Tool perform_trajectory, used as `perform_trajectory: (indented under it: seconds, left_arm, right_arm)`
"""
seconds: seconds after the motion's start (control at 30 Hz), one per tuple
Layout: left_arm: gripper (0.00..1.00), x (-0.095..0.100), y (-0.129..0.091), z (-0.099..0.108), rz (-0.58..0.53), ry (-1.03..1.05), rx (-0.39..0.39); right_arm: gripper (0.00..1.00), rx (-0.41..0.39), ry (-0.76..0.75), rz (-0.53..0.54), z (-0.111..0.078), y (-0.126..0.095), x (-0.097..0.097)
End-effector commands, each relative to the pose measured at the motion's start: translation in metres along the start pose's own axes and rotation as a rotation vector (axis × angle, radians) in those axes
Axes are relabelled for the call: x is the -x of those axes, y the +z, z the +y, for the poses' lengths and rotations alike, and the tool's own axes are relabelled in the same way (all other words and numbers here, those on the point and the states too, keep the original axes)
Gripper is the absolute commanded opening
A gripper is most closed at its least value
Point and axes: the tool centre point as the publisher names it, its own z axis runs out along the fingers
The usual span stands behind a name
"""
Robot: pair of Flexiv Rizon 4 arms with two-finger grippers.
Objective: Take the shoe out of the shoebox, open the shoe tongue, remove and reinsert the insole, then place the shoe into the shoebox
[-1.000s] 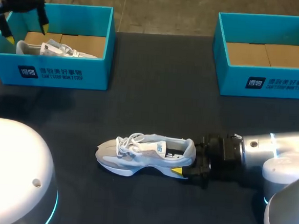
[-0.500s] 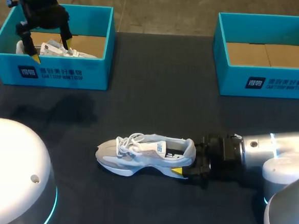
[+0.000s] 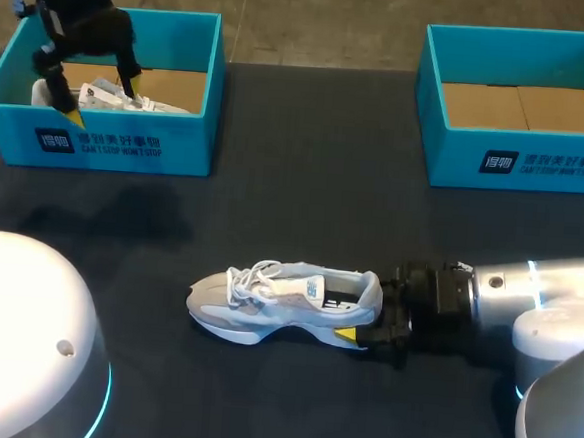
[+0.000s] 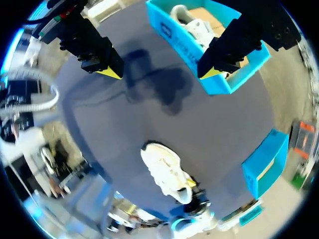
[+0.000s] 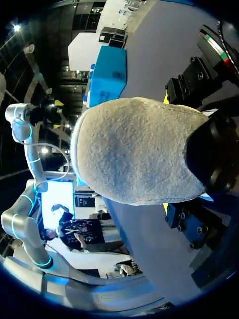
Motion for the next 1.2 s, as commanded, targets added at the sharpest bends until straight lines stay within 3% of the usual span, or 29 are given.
perform_trajectory:
  seconds: [0.03,0.33,0.4,0.43,0.87,1.2]
  left_arm:
    - [1.00,-0.023,0.003,-0.021,-0.022,-0.207,-0.039]
    - [1.00,-0.048,0.019,-0.052,0.093,-0.749,-0.127]
    - [1.00,-0.051,0.025,-0.062,-0.043,-0.878,-0.053]
    - [1.00,-0.056,0.024,-0.070,-0.084,-0.839,-0.027]
    - [1.00,-0.056,0.024,-0.070,-0.084,-0.839,-0.027]
    - [1.00,-0.048,0.048,-0.115,0.109,-1.317,-0.047]
  right_arm:
    - [0.00,-0.005,0.001,0.001,0.001,0.001,-0.001]
    - [0.00,-0.005,0.001,0.001,0.001,0.001,-0.001]
    - [0.00,-0.005,0.001,0.001,0.001,0.001,-0.001]
    - [0.00,-0.005,0.001,0.001,0.001,0.001,-0.001]
    - [0.00,-0.005,0.001,0.001,0.001,0.001,-0.001]
    - [0.00,-0.005,0.001,0.001,0.001,0.001,-0.001]
